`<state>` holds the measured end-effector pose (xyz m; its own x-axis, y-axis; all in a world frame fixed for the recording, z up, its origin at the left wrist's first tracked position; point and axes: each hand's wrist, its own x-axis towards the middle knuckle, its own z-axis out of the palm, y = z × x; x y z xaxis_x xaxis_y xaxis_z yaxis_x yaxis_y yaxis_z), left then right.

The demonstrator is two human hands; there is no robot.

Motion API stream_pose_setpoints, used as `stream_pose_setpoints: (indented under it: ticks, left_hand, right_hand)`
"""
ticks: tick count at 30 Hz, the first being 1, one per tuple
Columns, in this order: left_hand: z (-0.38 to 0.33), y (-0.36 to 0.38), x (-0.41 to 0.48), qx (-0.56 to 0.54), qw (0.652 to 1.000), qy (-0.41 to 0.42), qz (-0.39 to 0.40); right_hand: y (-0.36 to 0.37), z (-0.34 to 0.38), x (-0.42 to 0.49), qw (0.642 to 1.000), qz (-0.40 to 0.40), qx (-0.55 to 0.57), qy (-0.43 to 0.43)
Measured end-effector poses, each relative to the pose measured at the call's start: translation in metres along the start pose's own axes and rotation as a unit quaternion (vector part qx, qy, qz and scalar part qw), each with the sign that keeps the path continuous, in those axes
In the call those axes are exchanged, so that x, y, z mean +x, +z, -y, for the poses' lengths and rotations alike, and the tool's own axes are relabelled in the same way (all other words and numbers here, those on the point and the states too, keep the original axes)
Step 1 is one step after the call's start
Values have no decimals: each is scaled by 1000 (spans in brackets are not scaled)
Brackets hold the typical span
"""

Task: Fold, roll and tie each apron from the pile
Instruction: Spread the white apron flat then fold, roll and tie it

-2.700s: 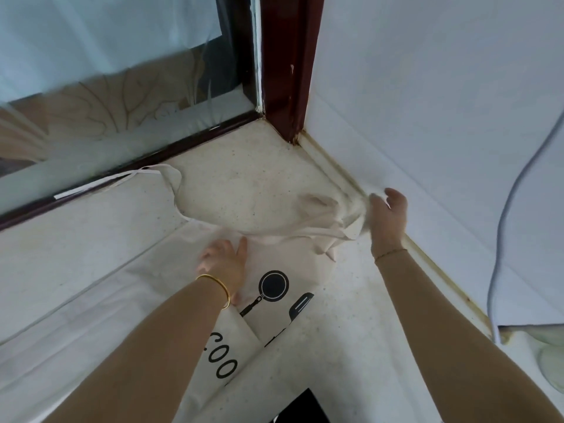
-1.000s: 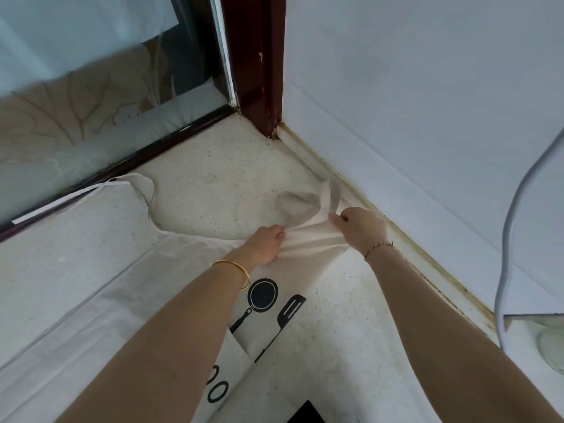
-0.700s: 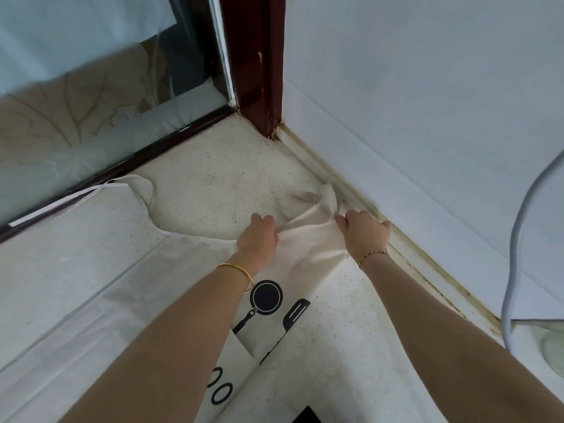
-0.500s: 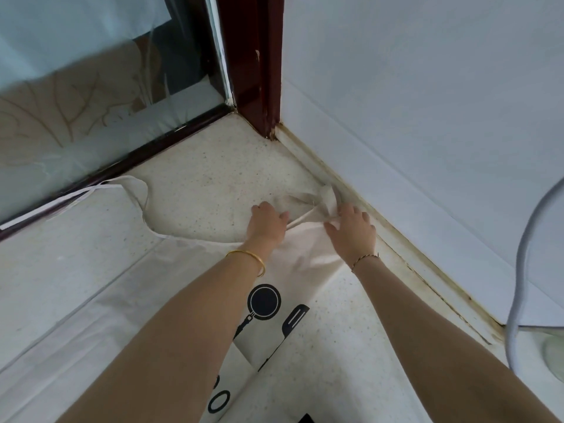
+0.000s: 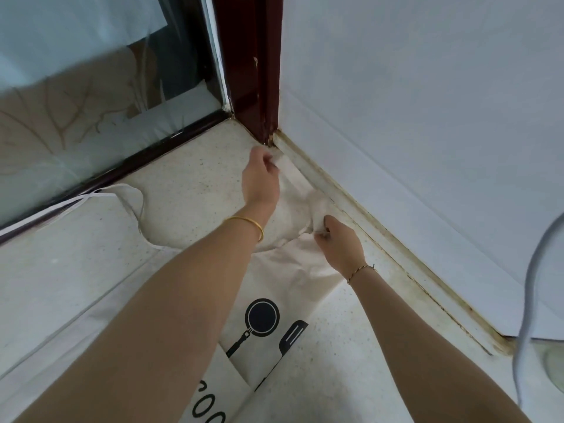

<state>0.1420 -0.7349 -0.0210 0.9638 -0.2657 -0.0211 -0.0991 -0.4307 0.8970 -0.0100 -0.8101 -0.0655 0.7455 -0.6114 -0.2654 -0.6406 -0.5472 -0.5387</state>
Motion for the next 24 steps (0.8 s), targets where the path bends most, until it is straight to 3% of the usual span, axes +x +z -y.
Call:
stream_pose_setpoints:
  ticks: [3, 5, 9, 13, 18, 21, 24]
  left_hand:
    - [-20, -11, 6, -37, 994, 89, -49]
    - [-18, -15, 8, -22, 994, 101, -27]
    - [10, -28, 5, 157, 977, -19, 144]
    - [54, -58, -27, 239, 967, -10, 84]
    - [109, -121, -79, 302, 951, -28, 58]
    - [132, -156, -107, 333, 939, -62, 63]
    - [152, -182, -125, 398, 909, -102, 75]
  right_hand:
    - [0, 1, 2, 999, -6, -35, 9]
    - [0, 4, 4, 997, -16, -71, 14]
    - [-1, 11, -1, 990, -28, -133, 43]
    - [4, 18, -18, 978, -109, -175, 2]
    - [35, 54, -50, 980, 3, -140, -144]
    - [65, 82, -65, 961, 70, -175, -203]
    - [91, 106, -67, 938, 80, -235, -243]
